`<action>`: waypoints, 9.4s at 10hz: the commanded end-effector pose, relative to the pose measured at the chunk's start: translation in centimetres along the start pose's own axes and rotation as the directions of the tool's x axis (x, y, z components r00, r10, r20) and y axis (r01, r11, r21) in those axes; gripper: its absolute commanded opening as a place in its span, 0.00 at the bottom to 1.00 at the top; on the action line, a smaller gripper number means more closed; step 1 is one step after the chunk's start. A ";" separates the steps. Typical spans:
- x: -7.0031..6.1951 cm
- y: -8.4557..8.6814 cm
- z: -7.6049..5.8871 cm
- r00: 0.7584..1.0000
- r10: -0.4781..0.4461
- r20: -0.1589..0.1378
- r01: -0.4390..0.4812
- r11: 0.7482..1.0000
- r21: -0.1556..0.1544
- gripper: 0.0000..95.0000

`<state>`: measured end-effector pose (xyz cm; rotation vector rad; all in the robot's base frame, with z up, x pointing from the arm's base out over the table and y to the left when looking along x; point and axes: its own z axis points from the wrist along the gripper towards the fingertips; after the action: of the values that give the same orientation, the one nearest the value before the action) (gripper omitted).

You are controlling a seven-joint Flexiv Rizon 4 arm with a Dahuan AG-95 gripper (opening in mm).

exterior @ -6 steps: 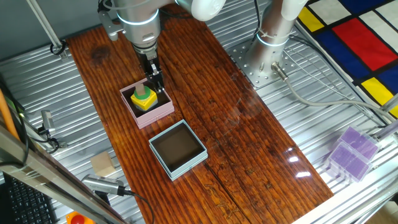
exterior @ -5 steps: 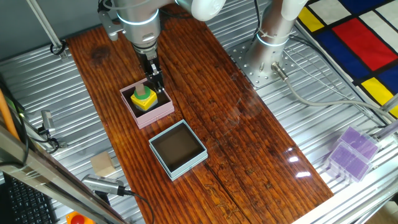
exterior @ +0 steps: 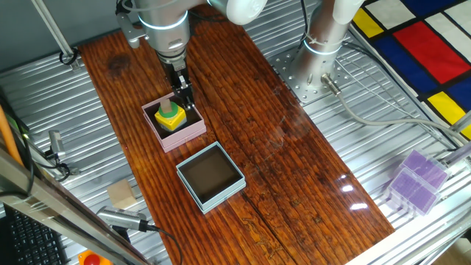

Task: Move an object from one box to another

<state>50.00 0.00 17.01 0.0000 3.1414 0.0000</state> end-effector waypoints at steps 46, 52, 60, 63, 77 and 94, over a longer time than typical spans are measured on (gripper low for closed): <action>-4.8 -3.0 4.9 0.721 -0.692 0.032 0.692 0.722 0.012 0.60; -4.8 -2.8 5.1 0.744 -0.667 0.031 0.667 0.745 0.023 0.00; -3.9 1.1 0.7 0.934 -0.357 0.023 0.357 0.934 -0.017 0.00; -3.7 3.7 0.2 0.955 -0.295 0.026 0.296 0.955 -0.016 0.00; -3.8 4.8 -0.1 0.941 -0.336 -0.043 0.335 0.942 -0.018 0.00; -3.8 16.8 10.0 0.964 -0.265 -0.003 0.265 0.964 -0.022 0.20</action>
<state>53.70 16.78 6.91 -0.3850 3.1219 0.0371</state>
